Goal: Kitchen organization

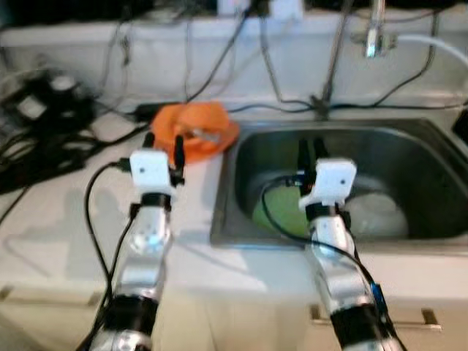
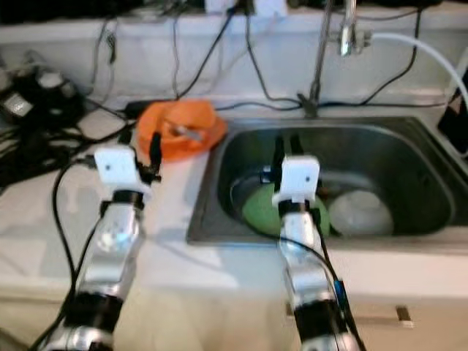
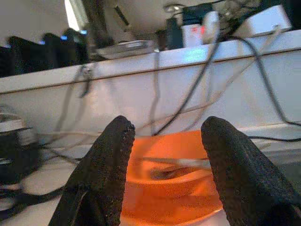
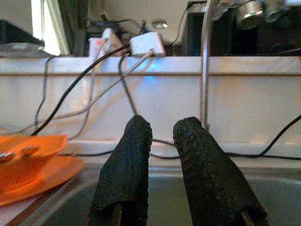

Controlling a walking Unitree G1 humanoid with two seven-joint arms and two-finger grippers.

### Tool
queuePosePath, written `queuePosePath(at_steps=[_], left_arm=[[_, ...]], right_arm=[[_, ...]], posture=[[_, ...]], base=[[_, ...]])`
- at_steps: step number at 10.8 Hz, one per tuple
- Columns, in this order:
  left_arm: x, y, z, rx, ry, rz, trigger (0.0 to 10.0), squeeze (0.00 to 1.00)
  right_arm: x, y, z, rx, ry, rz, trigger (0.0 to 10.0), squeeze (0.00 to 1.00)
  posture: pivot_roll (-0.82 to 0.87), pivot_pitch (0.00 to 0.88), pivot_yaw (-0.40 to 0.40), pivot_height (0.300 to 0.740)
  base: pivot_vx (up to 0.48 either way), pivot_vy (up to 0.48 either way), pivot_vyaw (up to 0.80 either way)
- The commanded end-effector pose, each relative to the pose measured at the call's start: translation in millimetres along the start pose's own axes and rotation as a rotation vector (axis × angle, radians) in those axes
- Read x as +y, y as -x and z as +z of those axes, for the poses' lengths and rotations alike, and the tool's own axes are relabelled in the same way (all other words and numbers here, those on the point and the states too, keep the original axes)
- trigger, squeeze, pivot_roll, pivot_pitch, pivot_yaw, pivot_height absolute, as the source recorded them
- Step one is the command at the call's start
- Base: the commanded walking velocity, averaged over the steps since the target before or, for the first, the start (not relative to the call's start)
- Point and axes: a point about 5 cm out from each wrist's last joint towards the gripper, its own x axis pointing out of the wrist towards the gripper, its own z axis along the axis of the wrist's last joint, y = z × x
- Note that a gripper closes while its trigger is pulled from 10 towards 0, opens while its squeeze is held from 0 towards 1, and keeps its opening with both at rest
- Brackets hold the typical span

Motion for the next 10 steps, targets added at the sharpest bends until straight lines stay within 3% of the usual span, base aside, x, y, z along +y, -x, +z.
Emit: queuePosePath(at_steps=[1,3,5,8,9,10], left_arm=[[-4.6,0.4,2,-0.011,0.006,-0.018,10.0,0.0],[-3.5,0.1,1,0.002,0.001,-0.013,10.0,0.0],[2.7,-6.5,3,0.05,0.047,0.024,10.0,0.0],[9.7,-14.6,-2,0.26,0.036,-0.015,10.0,0.0],[10.1,-21.1,0,0.283,0.054,-0.022,10.0,1.0],[9.2,-23.2,-1,0.302,0.057,-0.031,10.0,1.0]], right_arm=[[-8.7,4.6,-9,0.041,0.02,-0.016,10.0,0.0],[-8.4,4.4,-9,0.041,0.019,-0.015,10.0,0.0],[-8.0,5.0,-9,0.043,0.016,-0.016,10.0,0.0],[-6.4,5.9,-10,0.048,0.01,-0.015,10.0,0.0],[-4.6,5.6,-10,0.049,0.007,-0.012,10.0,0.0],[-4.4,5.6,-10,0.049,0.006,-0.012,10.0,0.0]], posture=[[0.01,0.018,0.086,0.74],[0.01,0.018,0.086,0.74],[0.01,0.018,0.089,0.74],[0.02,0.02,0.091,0.74],[0.03,0.018,0.093,0.74],[0.02,0.017,0.094,0.74]], base=[[0.0,0.0,0.0],[0.0,0.0,0.0],[0.0,0.0,0.0],[0.0,0.0,0.0],[0.0,0.0,0.0],[0.0,0.0,0.0]])
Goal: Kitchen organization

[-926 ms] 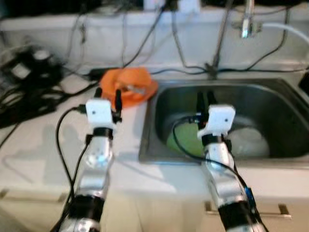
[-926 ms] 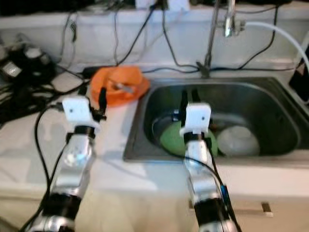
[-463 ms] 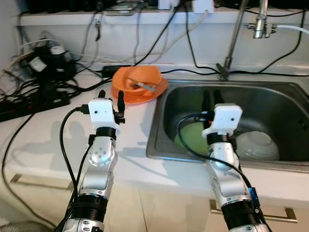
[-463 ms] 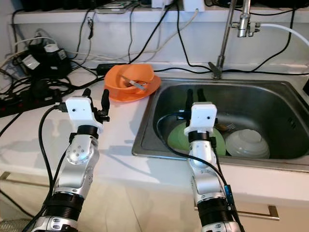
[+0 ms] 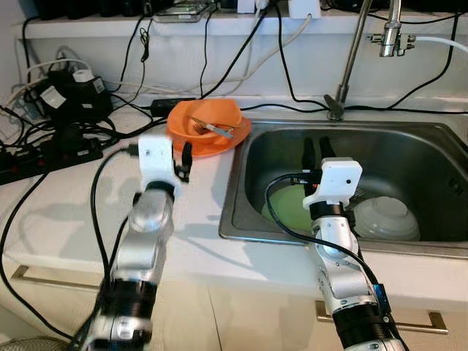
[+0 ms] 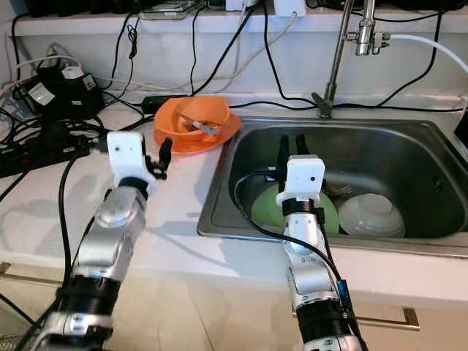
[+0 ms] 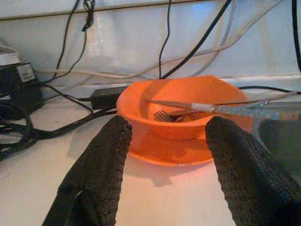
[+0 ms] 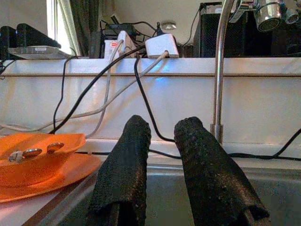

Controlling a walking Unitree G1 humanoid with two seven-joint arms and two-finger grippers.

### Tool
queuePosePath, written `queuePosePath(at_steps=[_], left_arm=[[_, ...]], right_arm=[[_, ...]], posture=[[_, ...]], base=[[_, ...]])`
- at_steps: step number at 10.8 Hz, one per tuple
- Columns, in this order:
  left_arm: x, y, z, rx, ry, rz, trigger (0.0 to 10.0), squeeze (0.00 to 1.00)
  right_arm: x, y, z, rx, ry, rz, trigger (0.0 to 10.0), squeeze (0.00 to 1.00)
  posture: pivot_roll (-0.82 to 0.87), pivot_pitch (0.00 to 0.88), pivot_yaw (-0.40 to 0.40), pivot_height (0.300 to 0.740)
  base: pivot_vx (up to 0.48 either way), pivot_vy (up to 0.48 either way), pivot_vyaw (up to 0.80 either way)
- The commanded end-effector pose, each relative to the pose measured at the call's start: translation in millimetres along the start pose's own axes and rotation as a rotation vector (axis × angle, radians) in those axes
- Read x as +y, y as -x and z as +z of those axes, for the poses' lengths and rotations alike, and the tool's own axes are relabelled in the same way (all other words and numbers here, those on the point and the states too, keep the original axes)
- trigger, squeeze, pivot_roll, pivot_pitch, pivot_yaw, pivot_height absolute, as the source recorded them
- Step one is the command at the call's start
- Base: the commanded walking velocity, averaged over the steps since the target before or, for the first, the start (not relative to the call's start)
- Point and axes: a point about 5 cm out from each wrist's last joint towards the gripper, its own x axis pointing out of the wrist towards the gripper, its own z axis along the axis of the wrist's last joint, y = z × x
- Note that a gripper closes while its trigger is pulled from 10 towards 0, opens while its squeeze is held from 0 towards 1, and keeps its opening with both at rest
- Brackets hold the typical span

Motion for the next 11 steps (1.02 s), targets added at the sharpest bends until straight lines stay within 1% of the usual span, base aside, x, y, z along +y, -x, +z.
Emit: queuePosePath(at_steps=[1,2,3,4,5,6,7,8,9,10,11], left_arm=[[2.1,-4.0,0,0.044,-0.007,-0.005,10.0,1.0],[-1.1,-7.9,-3,0.096,-0.045,-0.044,10.0,0.98],[-2.5,-12.5,-5,0.133,-0.077,-0.059,10.0,0.0],[-3.1,-15.9,-4,0.131,-0.074,-0.065,10.0,0.0],[-3.1,-18.9,-4,0.151,-0.055,-0.06,10.0,1.0],[-1.9,-21.3,-11,0.212,-0.03,-0.041,10.0,1.0],[-0.8,-24.3,-12,0.231,-0.042,-0.04,10.0,0.02],[0.3,-29.9,-11,0.25,-0.027,-0.048,10.0,0.0],[3.4,-35.7,-12,0.297,0.006,-0.04,10.0,0.0],[7.5,-41.1,-12,0.327,0.021,-0.029,10.0,0.0],[13.2,-47.4,-8,0.321,0.016,-0.022,10.0,0.0]], right_arm=[[-0.3,2.2,-6,0.031,-0.002,-0.001,10.0,0.0],[-0.7,2.0,-6,0.032,-0.001,-0.003,10.0,0.0],[-0.8,1.9,-6,0.032,0.0,-0.003,10.0,0.0],[-1.0,1.9,-6,0.032,0.0,-0.004,10.0,0.0],[-1.1,2.2,-6,0.033,0.001,-0.005,10.0,0.0],[-1.1,2.2,-6,0.033,0.001,-0.005,10.0,0.0],[-1.1,2.1,-6,0.033,0.001,-0.004,10.0,0.0],[-1.1,1.9,-7,0.033,0.001,-0.002,10.0,0.0],[-0.9,1.7,-7,0.032,0.001,-0.002,10.0,0.0],[-0.6,1.9,-6,0.03,0.0,-0.003,10.0,0.0],[-1.3,2.7,-6,0.031,0.002,-0.005,10.0,0.0]], posture=[[0.02,0.015,0.094,0.74],[0.02,0.013,0.094,0.74],[0.02,0.013,0.096,0.74],[0.02,0.012,0.096,0.74],[0.02,0.012,0.095,0.74],[0.02,0.011,0.094,0.74],[0.02,0.01,0.092,0.74],[0.02,0.008,0.093,0.74],[0.02,0.008,0.095,0.74],[0.01,0.008,0.098,0.74],[0.01,0.006,0.1,0.74]], base=[[0.0,0.0,0.0],[0.0,0.0,0.0],[0.0,0.0,0.0],[0.0,0.0,0.0],[0.0,0.0,0.0],[0.0,0.0,0.0],[0.0,0.0,0.0],[0.0,0.0,0.0],[0.0,0.0,0.0],[0.0,0.0,0.0],[0.0,0.0,0.0]])
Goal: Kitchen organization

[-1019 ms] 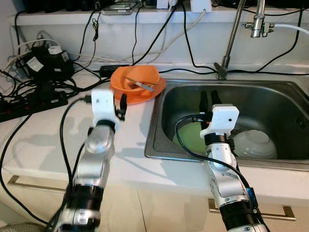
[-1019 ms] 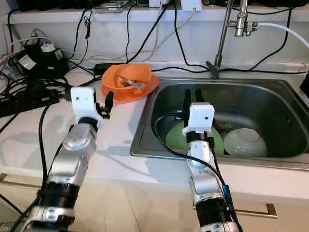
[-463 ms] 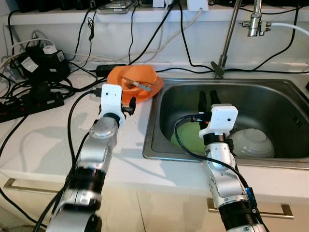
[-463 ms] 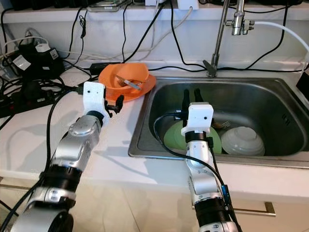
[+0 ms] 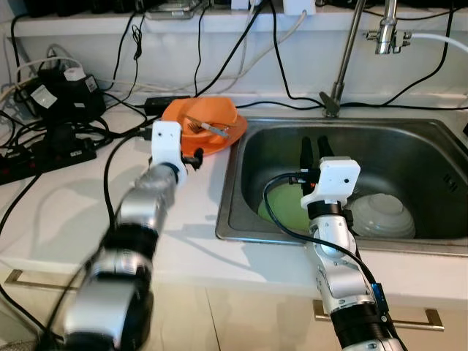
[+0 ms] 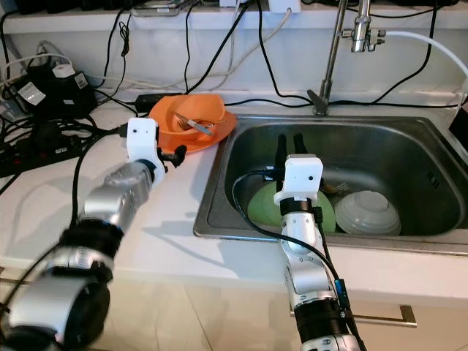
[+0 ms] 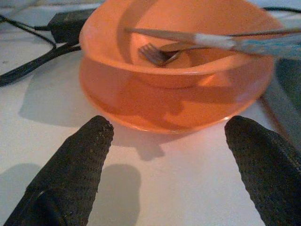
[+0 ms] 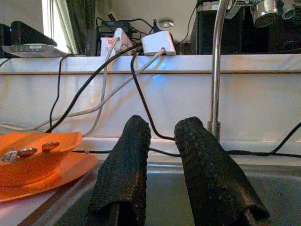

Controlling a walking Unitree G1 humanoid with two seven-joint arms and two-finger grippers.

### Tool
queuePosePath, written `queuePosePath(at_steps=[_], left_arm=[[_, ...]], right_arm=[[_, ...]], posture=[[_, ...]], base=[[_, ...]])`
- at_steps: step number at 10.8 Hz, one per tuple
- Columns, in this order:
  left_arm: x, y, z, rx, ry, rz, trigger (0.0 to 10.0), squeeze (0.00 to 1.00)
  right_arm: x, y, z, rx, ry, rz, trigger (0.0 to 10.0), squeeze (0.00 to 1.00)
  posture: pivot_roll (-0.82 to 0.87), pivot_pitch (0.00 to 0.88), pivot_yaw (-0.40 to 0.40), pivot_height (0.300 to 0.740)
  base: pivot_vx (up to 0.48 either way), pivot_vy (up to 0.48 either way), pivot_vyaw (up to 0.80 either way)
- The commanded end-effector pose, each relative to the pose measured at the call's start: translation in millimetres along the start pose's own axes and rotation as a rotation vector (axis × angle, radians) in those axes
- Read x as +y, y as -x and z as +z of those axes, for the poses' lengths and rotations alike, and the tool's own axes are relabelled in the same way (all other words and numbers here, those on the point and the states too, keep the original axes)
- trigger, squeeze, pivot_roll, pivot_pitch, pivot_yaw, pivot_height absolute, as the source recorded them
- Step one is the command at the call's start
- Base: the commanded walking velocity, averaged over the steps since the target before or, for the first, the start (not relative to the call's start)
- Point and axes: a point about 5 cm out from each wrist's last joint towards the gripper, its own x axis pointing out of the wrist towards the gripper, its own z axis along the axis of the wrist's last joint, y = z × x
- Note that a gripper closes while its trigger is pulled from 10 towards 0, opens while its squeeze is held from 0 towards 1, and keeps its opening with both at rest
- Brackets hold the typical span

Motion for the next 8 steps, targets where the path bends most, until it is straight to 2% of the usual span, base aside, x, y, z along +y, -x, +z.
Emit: queuePosePath(at_steps=[1,4,8], left_arm=[[6.5,-2.2,6,-0.009,0.01,0.012,10.0,0.0],[14.5,-8.4,14,0.021,-0.017,0.026,10.0,0.0],[10.0,-11.0,17,0.027,-0.053,0.009,10.0,0.0]], right_arm=[[-4.9,3.7,-8,0.038,0.014,-0.007,10.0,0.0],[-2.3,9.1,-7,0.034,0.01,-0.007,10.0,0.0],[-2.5,25.8,-5,0.048,0.008,-0.011,10.0,0.0]], posture=[[0.01,0.005,0.103,0.74],[0.0,0.012,0.121,0.74],[-0.03,0.072,0.144,0.74]], base=[[0.0,0.0,0.0],[0.0,0.0,0.0],[0.0,0.0,0.0]])
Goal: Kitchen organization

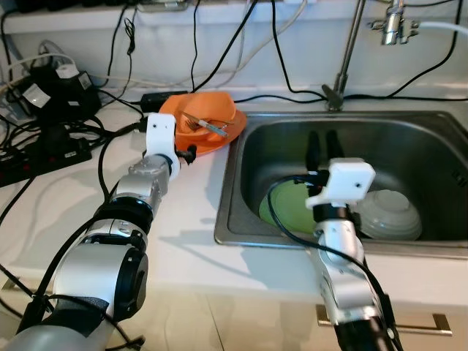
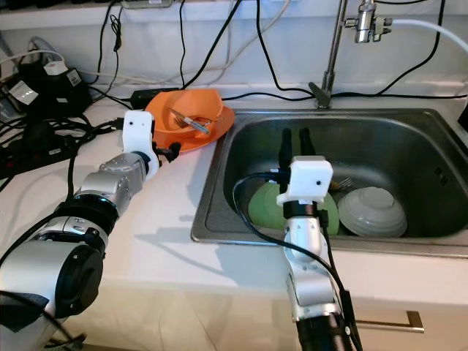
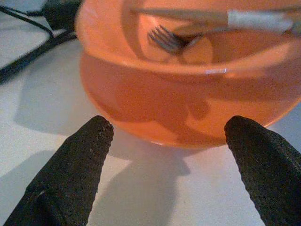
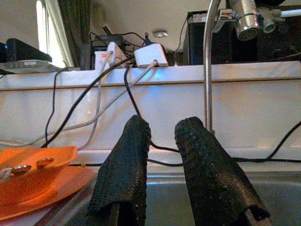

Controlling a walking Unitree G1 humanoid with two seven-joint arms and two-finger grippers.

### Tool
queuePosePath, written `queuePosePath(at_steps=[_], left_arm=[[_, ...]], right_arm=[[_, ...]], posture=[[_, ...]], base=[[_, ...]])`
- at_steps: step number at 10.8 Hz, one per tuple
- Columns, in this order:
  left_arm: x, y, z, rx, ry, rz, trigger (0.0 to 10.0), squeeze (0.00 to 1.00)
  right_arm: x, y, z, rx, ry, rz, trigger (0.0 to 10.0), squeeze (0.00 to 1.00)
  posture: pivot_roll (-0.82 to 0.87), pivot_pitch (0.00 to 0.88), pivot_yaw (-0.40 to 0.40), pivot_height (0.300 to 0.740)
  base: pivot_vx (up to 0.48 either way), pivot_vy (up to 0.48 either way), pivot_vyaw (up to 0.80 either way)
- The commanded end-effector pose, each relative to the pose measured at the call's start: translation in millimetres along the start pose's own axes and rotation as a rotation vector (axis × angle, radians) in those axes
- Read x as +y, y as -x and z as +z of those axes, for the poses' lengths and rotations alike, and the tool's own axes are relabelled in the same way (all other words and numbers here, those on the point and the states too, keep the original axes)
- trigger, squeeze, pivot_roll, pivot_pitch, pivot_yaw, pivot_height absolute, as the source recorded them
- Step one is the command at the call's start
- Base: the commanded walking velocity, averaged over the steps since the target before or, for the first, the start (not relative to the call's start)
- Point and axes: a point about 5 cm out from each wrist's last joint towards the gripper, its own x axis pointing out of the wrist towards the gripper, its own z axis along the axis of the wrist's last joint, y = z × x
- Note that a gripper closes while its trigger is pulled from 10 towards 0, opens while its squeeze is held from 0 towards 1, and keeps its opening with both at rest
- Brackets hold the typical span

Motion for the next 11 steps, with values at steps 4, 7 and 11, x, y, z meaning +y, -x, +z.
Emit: queuePosePath(at_steps=[4,7,11], left_arm=[[-8.8,-1.2,23,-0.047,-0.053,-0.032,10.0,0.0],[-4.5,-1.1,26,-0.033,-0.031,-0.033,10.0,0.0],[0.3,-0.6,19,0.072,0.139,-0.026,10.0,0.0]], right_arm=[[3.4,34.7,-17,0.156,0.005,0.005,10.0,0.0],[-0.8,42.0,-14,0.184,0.016,-0.01,10.0,0.0],[-3.4,43.8,-13,0.213,0.026,-0.008,10.0,0.0]], posture=[[-0.04,0.154,0.168,0.74],[-0.03,0.195,0.172,0.74],[-0.02,0.208,0.173,0.74]], base=[[0.0,0.0,0.0],[0.0,0.0,0.0],[0.0,0.0,0.0]])
